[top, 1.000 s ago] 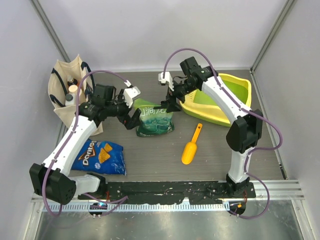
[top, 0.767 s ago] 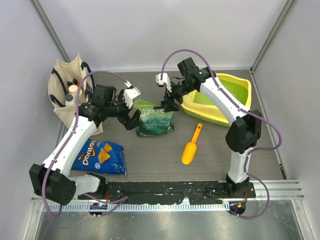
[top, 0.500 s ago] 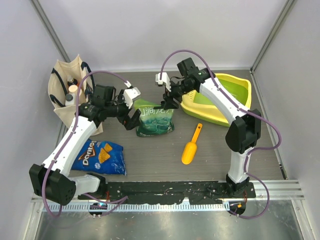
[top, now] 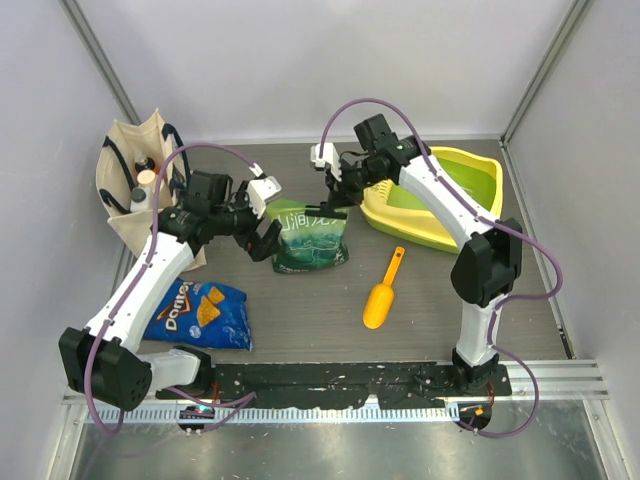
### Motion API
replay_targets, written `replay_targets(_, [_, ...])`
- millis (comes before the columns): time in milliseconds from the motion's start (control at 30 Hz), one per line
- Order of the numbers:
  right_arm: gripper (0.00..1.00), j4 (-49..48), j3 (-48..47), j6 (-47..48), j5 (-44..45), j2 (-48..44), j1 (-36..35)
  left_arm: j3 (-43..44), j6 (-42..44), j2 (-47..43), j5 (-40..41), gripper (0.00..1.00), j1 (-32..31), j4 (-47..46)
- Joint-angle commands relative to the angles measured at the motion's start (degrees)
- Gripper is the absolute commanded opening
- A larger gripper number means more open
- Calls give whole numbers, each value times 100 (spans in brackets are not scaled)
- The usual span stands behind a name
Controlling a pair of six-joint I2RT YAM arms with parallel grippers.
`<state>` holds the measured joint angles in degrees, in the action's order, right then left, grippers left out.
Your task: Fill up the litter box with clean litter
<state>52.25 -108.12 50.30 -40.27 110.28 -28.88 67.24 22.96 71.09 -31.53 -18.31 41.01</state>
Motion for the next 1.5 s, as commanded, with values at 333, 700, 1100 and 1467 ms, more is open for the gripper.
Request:
replay_targets(333, [2,12,711,-795,28,-1939,699,113,-239,89,-213,100,20,-357])
replay_targets(700, [1,1928,3946,1040,933,-3688,1613,289,-556,388,-275,100,20,-569])
replay_targets(1100, [1,2808,4747,2203,1013,-2846,2651,325,-538,476,-301,100,20,-568])
replay_targets(1467, [3,2308,5151,2124,1048,-2503,2651,298,-442,467,-231,100,20,-542])
